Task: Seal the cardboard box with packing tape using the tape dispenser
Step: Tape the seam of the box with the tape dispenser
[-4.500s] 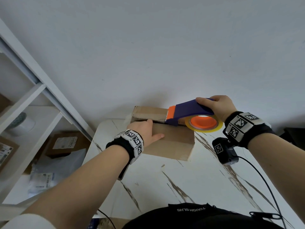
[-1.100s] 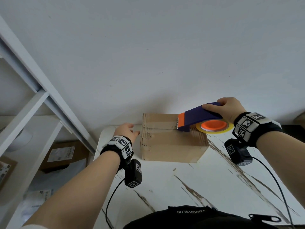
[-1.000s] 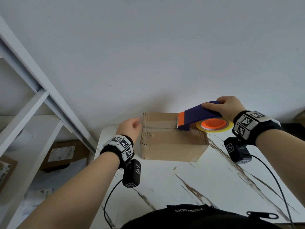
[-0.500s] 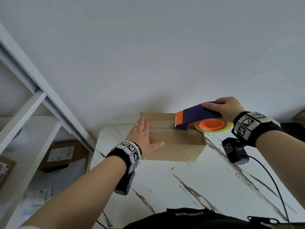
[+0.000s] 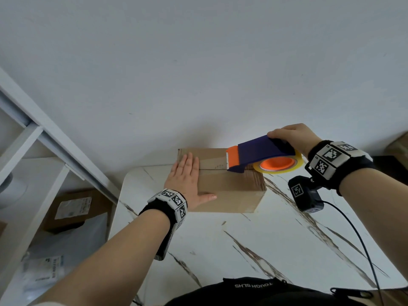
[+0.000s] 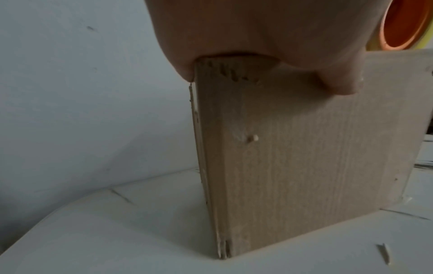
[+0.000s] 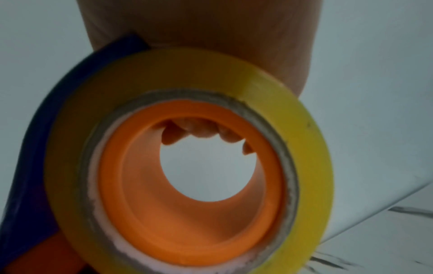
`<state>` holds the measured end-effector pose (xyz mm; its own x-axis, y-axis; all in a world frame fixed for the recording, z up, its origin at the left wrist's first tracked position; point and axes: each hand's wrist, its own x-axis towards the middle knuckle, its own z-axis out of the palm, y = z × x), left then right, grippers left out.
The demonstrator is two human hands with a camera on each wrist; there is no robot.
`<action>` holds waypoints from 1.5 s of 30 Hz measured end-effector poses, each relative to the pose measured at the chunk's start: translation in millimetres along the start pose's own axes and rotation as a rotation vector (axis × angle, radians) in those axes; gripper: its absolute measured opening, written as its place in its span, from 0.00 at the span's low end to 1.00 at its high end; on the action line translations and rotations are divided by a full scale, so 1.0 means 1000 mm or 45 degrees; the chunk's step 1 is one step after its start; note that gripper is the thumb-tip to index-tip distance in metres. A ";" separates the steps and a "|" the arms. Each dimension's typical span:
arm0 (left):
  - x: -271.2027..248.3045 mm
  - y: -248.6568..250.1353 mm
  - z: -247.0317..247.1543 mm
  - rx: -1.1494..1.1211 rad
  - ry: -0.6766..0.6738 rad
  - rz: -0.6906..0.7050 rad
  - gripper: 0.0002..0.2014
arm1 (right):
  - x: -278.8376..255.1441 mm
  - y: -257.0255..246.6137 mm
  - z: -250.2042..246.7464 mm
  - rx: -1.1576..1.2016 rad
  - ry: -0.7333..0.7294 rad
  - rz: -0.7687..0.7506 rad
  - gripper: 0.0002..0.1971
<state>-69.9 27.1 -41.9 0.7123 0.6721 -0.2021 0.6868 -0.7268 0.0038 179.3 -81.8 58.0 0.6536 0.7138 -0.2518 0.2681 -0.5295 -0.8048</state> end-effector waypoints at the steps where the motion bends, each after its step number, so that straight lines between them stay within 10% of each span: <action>1: -0.001 0.000 0.000 -0.001 0.004 0.000 0.56 | 0.000 0.001 0.001 -0.015 0.017 -0.014 0.14; 45: -0.005 0.044 -0.002 -0.017 0.029 0.149 0.40 | 0.014 0.026 -0.034 -0.453 0.084 0.000 0.23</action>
<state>-42.8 -8.0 -38.6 0.7907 0.5860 -0.1770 0.6006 -0.7986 0.0390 219.4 -101.6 51.7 0.6947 0.6888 -0.2071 0.4900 -0.6640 -0.5648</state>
